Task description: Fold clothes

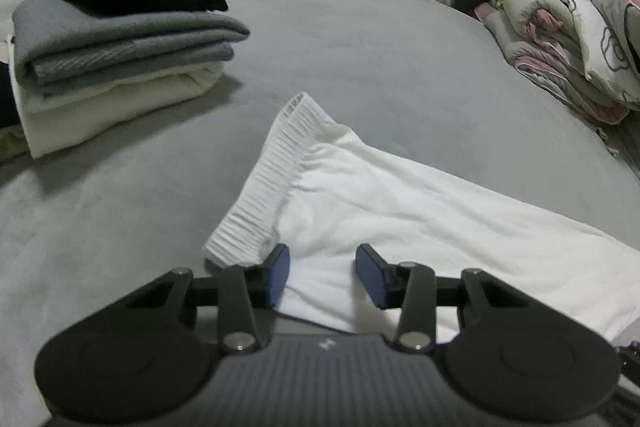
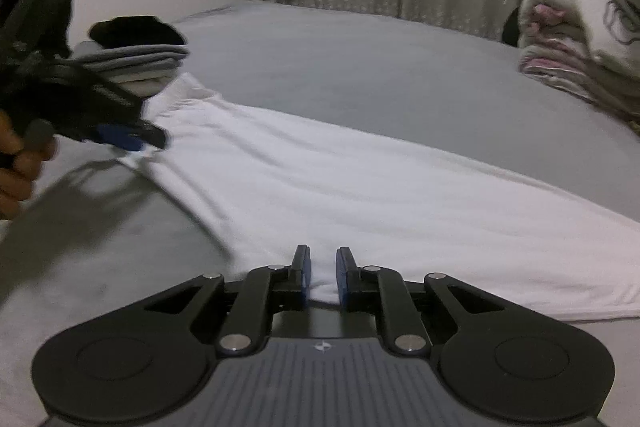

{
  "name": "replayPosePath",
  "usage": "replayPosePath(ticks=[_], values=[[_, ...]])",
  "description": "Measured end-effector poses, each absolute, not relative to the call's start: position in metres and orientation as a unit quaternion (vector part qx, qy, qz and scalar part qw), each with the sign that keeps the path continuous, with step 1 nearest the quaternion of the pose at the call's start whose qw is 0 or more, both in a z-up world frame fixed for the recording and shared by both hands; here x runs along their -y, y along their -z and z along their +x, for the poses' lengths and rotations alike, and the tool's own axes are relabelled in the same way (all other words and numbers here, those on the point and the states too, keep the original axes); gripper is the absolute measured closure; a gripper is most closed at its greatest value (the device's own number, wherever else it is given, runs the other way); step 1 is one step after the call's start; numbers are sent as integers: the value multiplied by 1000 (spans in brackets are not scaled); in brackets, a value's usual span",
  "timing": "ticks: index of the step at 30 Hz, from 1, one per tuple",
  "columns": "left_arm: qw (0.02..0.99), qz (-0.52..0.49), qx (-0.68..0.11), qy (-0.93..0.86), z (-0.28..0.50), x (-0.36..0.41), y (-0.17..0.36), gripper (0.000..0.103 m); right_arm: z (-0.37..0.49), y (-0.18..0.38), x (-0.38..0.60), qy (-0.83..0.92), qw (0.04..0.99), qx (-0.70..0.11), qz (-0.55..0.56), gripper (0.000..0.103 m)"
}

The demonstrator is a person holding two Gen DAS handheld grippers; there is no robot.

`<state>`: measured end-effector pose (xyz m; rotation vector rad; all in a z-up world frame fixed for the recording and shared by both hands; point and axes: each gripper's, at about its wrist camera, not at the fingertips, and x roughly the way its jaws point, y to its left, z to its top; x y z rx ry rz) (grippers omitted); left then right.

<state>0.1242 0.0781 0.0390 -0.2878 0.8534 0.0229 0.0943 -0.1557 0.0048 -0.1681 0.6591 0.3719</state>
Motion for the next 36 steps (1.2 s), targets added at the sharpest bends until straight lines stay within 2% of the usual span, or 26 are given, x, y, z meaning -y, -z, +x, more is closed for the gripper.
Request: replayPosePath(ticks=[11, 24, 31, 36], values=[[905, -114, -411, -12, 121, -73, -40, 64, 128, -11, 280, -74, 933, -348, 58, 94], [905, -108, -412, -6, 121, -74, -40, 64, 136, -19, 392, 44, 929, -362, 67, 96], [905, -104, -411, -7, 120, -71, -41, 64, 122, -18, 479, 104, 926, -332, 145, 97], [917, -91, -385, 40, 112, -61, -54, 63, 106, -21, 523, 236, 904, -309, 178, 96]])
